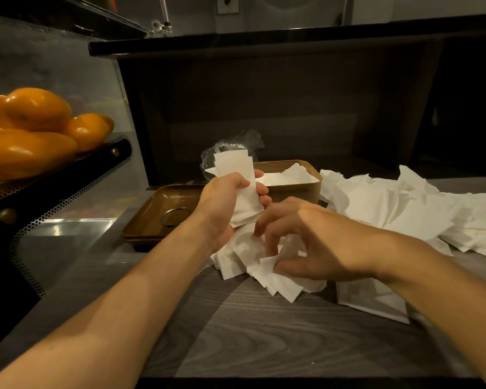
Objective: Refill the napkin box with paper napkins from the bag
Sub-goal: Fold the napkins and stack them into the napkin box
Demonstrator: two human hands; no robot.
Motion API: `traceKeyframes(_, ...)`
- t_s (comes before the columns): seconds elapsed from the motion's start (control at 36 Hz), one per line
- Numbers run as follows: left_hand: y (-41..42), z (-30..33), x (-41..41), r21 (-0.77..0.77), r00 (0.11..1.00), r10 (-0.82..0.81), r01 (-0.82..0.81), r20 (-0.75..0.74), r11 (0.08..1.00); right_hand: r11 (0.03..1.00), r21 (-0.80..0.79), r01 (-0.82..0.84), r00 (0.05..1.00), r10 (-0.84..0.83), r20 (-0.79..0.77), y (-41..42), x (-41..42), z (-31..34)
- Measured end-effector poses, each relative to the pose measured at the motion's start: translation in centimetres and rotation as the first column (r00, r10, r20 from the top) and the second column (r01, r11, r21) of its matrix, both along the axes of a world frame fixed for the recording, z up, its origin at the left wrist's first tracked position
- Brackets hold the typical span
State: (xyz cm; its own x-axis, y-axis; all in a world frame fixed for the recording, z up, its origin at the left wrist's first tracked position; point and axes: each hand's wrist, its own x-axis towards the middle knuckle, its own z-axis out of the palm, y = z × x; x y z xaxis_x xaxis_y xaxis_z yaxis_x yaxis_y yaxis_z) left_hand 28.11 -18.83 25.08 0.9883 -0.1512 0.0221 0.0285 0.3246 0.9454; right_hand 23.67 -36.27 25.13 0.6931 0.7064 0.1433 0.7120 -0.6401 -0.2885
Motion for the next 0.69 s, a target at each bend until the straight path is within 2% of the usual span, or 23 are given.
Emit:
traceKeyframes(0.19, 0.0, 0.1, 0.0, 0.021, 0.999, 0.048, -0.047, -0.010, 0.999, 0.994, 0.105, 0.028, 0.994, -0.038, 0.099, 1.6, 0.6, -1.2)
traceKeyframes(0.47, 0.0, 0.1, -0.2, 0.055, 0.998, 0.058, -0.058, -0.001, 0.997, 0.985, 0.147, 0.085, 0.996, -0.084, -0.018, 2.4, 0.5, -1.3)
traceKeyframes(0.56, 0.0, 0.4, -0.3, 0.029, 0.999, 0.050, -0.049, -0.014, 0.998, 0.986, 0.152, 0.064, 0.996, -0.072, 0.044, 2.2, 0.6, -1.3)
traceKeyframes(0.61, 0.1, 0.5, -0.3, 0.024, 0.999, 0.051, -0.051, -0.008, 0.998, 0.983, 0.175, 0.053, 0.996, -0.065, 0.066, 2.0, 0.6, -1.0)
traceKeyframes(0.69, 0.3, 0.6, -0.2, 0.004, 0.999, 0.053, -0.053, 0.006, 0.999, 0.959, 0.268, 0.096, 0.995, -0.097, -0.008, 1.1, 0.7, 0.0)
